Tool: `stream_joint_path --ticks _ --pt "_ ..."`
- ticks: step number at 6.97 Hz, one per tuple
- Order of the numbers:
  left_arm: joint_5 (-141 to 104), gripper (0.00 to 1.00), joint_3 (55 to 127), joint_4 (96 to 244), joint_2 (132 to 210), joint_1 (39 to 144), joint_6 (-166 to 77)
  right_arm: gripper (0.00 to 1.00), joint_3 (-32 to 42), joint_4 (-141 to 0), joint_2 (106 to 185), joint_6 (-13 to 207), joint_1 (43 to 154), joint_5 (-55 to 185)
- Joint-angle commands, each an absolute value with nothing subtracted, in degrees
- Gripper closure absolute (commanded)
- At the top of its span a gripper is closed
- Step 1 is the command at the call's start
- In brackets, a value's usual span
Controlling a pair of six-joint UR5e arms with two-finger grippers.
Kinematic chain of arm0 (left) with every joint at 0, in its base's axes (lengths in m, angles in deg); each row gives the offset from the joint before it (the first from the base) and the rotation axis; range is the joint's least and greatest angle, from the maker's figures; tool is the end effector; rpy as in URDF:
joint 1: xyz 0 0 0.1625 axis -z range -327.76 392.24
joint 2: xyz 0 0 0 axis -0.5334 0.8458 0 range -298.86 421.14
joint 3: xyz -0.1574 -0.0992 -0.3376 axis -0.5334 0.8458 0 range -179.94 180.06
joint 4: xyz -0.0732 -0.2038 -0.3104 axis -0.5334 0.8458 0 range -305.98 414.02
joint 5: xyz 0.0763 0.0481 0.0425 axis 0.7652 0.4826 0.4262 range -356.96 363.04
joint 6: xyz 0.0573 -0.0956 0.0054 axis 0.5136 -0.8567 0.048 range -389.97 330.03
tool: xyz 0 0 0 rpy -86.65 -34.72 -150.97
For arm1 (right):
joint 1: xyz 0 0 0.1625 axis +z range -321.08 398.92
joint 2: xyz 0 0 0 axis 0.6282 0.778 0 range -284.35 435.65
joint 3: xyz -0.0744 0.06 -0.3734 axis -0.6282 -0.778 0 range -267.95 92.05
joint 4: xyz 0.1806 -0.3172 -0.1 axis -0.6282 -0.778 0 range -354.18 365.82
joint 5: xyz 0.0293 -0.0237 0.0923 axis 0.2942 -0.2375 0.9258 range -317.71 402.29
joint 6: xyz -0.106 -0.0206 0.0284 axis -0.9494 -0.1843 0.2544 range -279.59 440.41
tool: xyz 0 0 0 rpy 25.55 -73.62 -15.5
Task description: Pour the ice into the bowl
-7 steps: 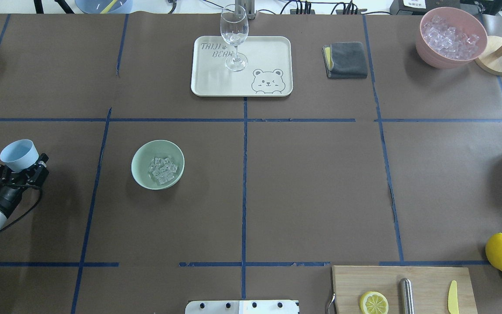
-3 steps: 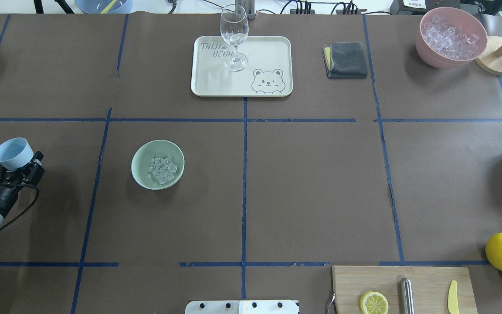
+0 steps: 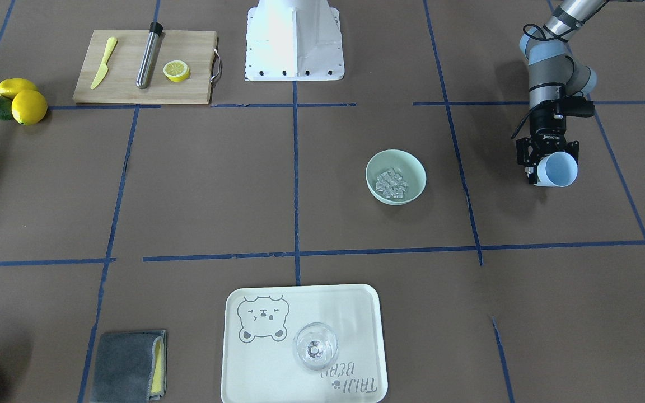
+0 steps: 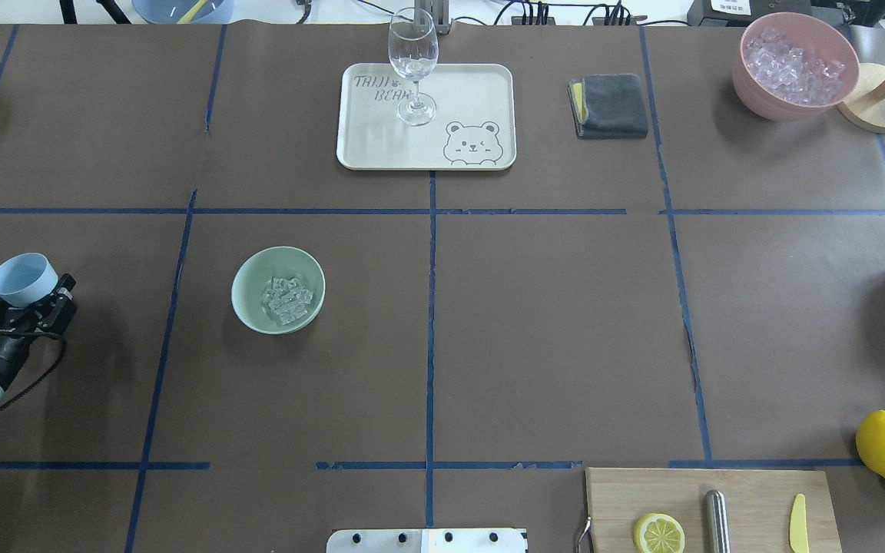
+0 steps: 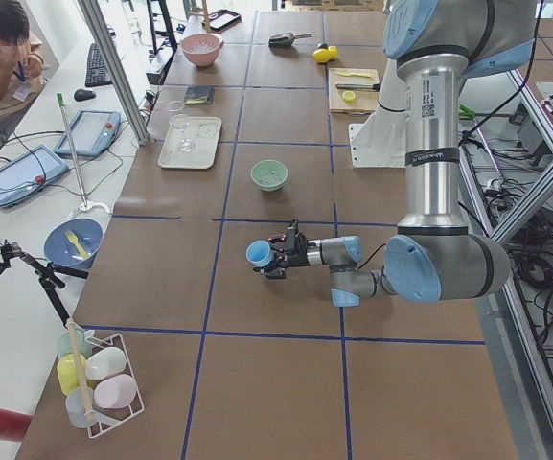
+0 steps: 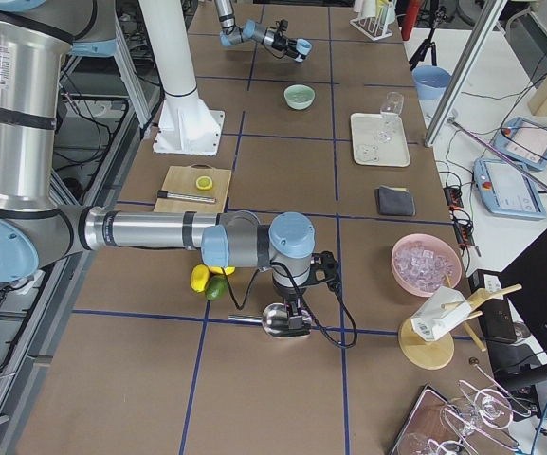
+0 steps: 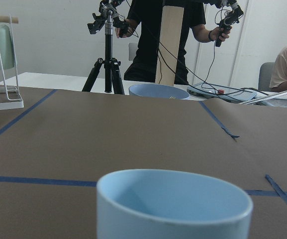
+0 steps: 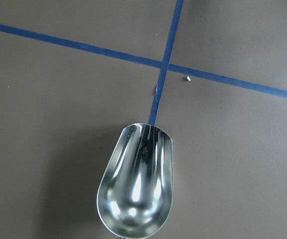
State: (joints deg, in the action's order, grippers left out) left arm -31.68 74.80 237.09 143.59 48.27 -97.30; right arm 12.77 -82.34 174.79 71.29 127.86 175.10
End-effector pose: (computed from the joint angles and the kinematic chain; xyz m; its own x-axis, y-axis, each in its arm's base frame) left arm 0.2929 -0.3183 0.6096 0.6469 0.0427 -0.7614 0.7060 0.3439 0.6191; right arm 0.0502 -0.3982 0.6090 0.7205 -0.2118 0.6603 0.1345 0.9768 0.1666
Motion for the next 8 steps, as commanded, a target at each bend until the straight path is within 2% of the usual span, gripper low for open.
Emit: stream_joint_path --ticks 1,2,4,6,8 --pt "-30.19 0.08 74.59 237.28 143.32 45.78 -97.3 0.0 12.86 -82.34 174.79 71.36 127.87 175.17" --pt "-30.1 0.01 74.67 237.36 143.32 44.99 -97.3 0.0 12.77 -82.34 174.79 71.27 127.87 175.09" --pt "-30.1 0.0 75.11 238.06 142.54 44.89 -96.95 0.0 12.86 -82.34 174.79 71.36 127.87 175.17" --pt "-30.79 0.0 78.96 246.36 137.28 45.07 -87.53 0.0 12.77 -82.34 174.79 71.36 127.87 175.17" --pt "-30.89 0.0 79.24 249.84 137.43 45.33 -84.03 0.0 12.77 -82.34 174.79 71.36 127.87 175.18"
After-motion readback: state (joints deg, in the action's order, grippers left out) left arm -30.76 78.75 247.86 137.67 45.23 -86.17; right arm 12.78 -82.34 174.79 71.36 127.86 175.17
